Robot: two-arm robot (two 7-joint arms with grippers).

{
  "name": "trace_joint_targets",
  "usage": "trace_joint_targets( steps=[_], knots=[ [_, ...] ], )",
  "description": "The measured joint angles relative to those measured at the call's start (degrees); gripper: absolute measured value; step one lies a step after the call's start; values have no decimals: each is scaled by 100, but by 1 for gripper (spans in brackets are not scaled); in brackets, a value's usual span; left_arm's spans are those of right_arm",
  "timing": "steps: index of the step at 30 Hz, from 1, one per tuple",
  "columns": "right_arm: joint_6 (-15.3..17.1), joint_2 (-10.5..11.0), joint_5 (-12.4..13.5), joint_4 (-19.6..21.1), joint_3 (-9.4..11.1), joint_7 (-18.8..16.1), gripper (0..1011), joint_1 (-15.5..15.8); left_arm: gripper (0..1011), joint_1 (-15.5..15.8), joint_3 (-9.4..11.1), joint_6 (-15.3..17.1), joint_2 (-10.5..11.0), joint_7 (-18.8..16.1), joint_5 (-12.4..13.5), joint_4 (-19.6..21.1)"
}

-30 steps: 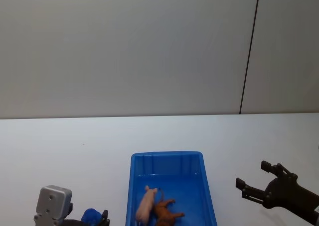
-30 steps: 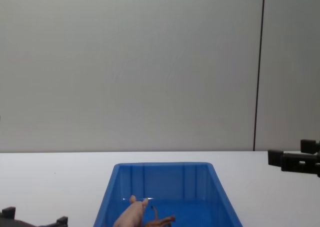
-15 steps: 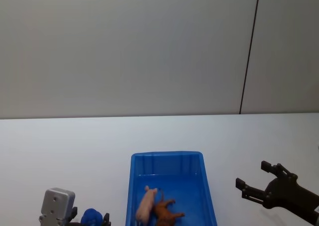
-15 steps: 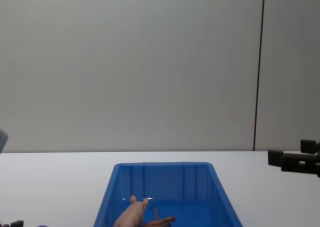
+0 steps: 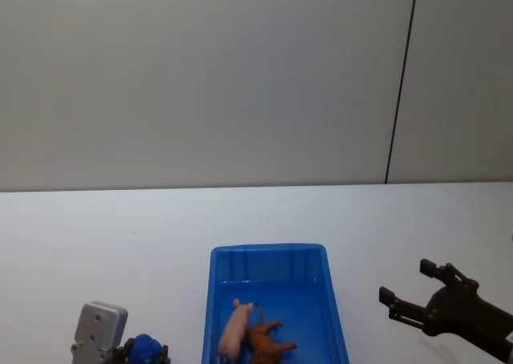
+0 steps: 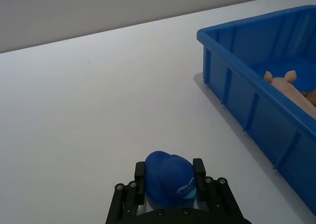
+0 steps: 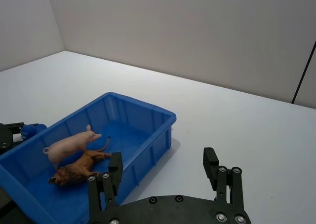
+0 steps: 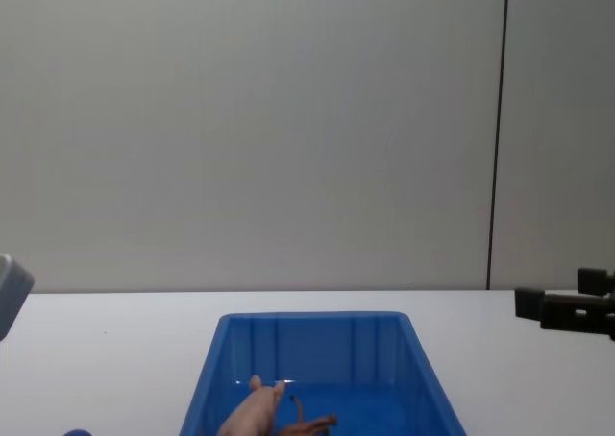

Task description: Pick up the two dolls from the table and place them into the box.

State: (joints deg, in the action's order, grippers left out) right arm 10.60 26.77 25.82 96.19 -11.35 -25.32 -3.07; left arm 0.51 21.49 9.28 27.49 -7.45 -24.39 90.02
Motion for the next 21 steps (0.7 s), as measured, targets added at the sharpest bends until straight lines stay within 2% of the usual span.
trace_joint_targets(
  steps=[11,21],
  knots=[
    [0,0,0,0,0,0,1001,0,494,91,-58,54,-20,1,310,194],
    [0,0,0,0,0,0,1001,0,437,300,-75,-123,-151,161,720,425]
  ],
)
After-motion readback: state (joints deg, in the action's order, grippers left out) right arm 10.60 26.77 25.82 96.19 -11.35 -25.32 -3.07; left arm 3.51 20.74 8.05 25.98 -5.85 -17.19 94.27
